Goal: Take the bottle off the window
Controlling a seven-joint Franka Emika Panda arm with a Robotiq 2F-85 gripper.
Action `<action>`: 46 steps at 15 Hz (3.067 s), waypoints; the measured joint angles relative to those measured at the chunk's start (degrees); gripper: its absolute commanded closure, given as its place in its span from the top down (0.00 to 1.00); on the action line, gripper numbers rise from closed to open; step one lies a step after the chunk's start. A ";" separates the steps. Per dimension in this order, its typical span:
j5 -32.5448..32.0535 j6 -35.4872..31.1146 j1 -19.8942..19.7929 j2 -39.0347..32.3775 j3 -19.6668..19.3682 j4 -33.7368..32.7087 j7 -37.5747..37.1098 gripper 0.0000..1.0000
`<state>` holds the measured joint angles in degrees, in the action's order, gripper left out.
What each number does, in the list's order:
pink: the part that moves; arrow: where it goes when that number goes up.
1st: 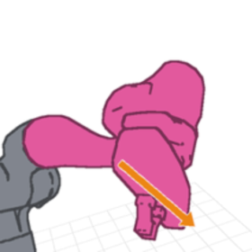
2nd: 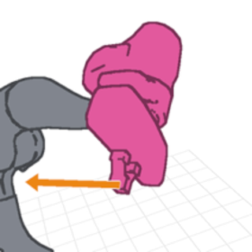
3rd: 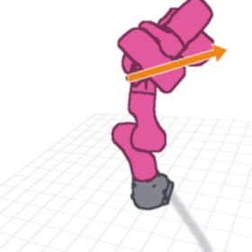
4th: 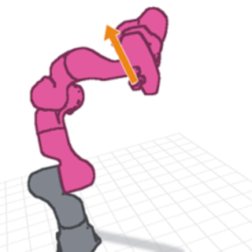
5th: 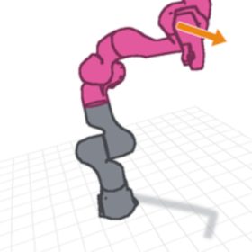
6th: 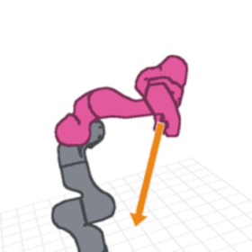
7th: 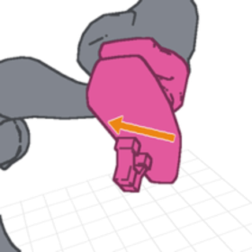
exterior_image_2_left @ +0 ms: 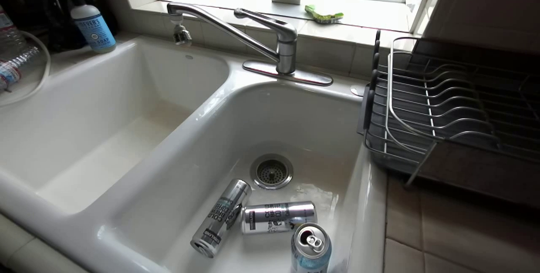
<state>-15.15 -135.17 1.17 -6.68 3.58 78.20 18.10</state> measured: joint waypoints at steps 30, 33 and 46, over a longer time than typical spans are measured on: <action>11.79 -5.43 -2.67 -28.45 0.16 -35.50 -18.86 1.00; 11.79 -5.44 -2.74 -29.96 0.15 -37.42 -18.90 1.00; 11.80 -7.70 -2.79 -34.48 0.16 -42.48 -19.52 0.42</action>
<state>-3.35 -142.86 -1.62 -41.16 3.74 35.72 -1.42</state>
